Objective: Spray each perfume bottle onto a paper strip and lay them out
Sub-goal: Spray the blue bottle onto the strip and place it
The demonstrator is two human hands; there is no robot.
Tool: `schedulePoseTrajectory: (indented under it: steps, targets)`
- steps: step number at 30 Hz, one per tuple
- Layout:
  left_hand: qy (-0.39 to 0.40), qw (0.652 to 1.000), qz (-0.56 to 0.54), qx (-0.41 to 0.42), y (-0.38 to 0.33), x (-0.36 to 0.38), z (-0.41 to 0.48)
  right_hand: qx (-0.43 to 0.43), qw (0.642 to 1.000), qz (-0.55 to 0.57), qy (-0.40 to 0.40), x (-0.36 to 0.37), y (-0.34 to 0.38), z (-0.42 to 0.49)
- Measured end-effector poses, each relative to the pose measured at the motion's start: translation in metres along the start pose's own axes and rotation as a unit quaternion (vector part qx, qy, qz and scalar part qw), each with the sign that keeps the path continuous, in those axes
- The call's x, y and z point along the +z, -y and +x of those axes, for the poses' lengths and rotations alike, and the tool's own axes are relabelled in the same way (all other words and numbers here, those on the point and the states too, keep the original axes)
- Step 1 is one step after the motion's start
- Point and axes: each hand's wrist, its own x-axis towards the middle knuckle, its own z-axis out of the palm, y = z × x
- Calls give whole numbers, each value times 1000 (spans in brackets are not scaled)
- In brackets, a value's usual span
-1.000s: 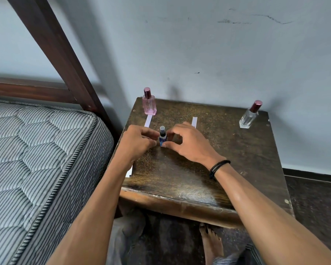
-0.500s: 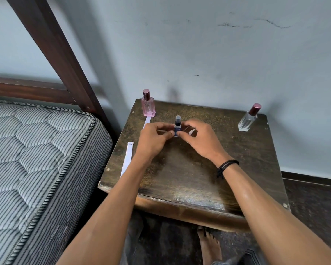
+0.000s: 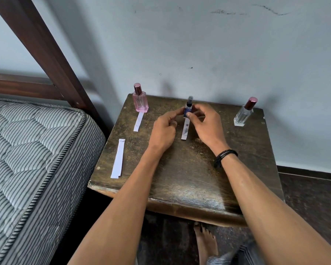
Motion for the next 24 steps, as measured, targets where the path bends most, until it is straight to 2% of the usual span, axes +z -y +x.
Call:
schedulePoseTrajectory:
  steps: [9,24]
  targets:
    - [32,999,4,32,-3,3,6,24,1000,2,-21,2,-3,5]
    - [39,999,-16,19,-13,5,2,21,999,-31,-12,1,-3,5]
